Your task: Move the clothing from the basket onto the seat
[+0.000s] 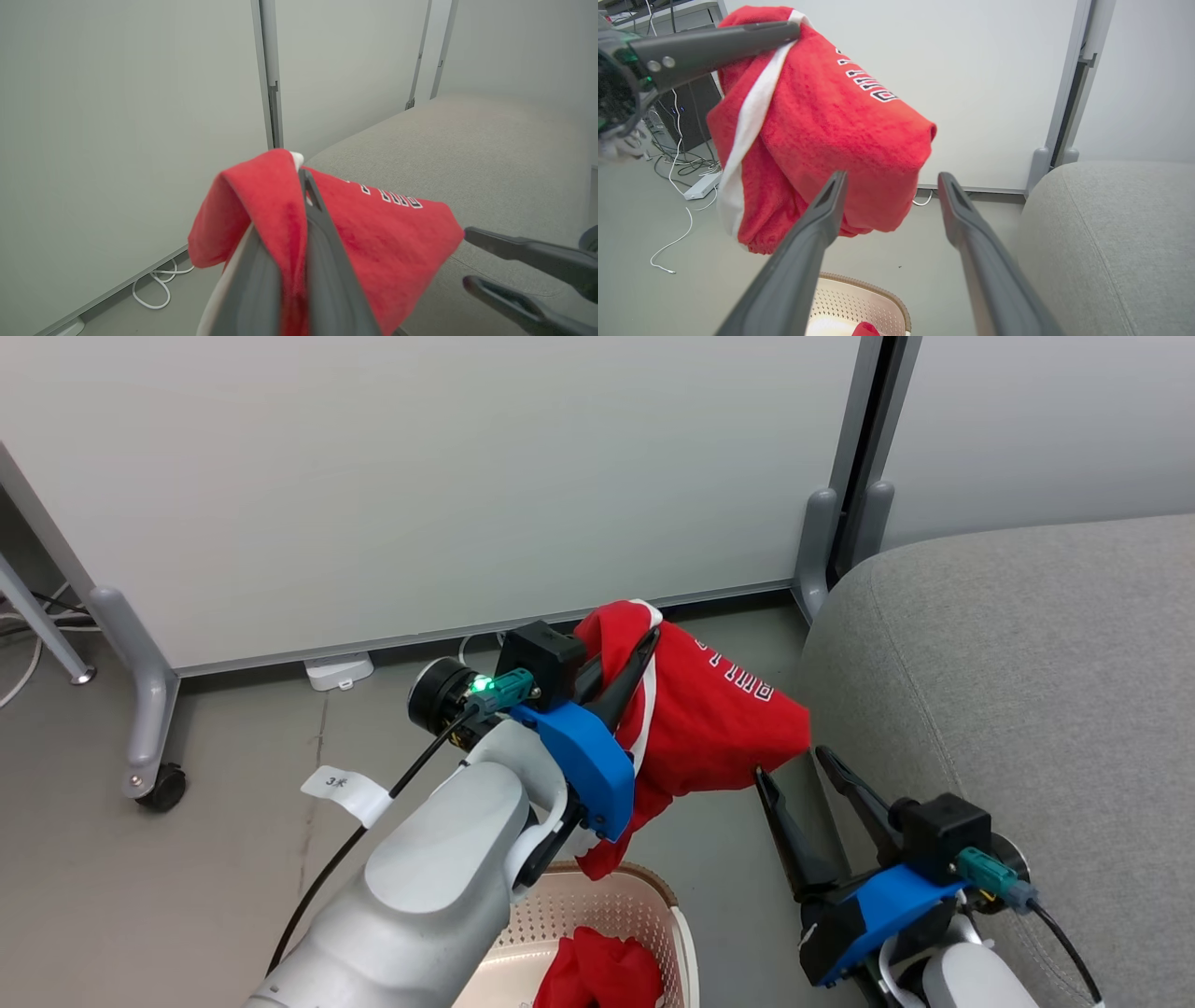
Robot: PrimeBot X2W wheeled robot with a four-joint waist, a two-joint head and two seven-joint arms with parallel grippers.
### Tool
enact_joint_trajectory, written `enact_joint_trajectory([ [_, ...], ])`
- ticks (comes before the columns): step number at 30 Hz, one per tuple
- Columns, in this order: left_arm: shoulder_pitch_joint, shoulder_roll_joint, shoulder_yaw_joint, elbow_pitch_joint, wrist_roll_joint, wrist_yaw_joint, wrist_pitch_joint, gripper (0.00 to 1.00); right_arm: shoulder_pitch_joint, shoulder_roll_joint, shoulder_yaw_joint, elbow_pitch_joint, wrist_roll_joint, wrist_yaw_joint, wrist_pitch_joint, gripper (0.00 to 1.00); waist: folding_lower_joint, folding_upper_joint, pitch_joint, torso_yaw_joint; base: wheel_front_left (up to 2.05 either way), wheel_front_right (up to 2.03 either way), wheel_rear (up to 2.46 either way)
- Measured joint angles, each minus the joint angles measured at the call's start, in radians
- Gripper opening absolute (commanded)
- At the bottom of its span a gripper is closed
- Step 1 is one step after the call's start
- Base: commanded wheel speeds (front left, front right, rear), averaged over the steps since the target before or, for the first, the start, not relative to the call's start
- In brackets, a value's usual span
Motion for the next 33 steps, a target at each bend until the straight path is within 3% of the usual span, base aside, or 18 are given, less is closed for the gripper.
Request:
enact_joint_trajectory([
  [11,-0.018,0.0,-0.04,-0.007,-0.018,-0.008,-0.001,0.0,-0.155,0.0,0.076,0.182,-0.003,0.0,-0.008,1.0,0.0,0.0,0.018,0.015,0.0,0.0,0.0],
  [22,-0.032,0.0,-0.074,-0.015,-0.048,-0.009,-0.01,0.0,-0.31,0.0,0.242,0.326,0.11,0.0,-0.069,1.0,0.0001,-0.0001,0.024,0.017,0.0,0.0,0.0],
  [24,-0.032,0.0,-0.078,-0.012,-0.053,-0.01,-0.011,0.0,-0.325,0.0,0.261,0.347,0.124,0.0,-0.082,0.34,0.0001,-0.0001,0.022,0.015,0.0,0.0,0.0],
  [25,-0.032,0.0,-0.08,-0.011,-0.055,-0.01,-0.014,0.0,-0.33,0.0,0.266,0.357,0.128,0.0,-0.087,0.13,0.0,0.0,0.021,0.014,0.0,0.0,0.0],
  [26,-0.032,0.0,-0.081,-0.01,-0.056,-0.01,-0.017,0.0,-0.334,0.0,0.268,0.369,0.132,0.0,-0.097,0.0,0.0001,-0.0001,0.02,0.013,0.0,0.0,0.0],
  [33,-0.037,0.0,-0.088,0.011,-0.07,-0.011,-0.027,0.0,-0.351,-0.001,0.278,0.416,0.157,0.0,-0.129,0.0,0.0,0.0,0.012,0.005,0.0,0.0,0.0],
])
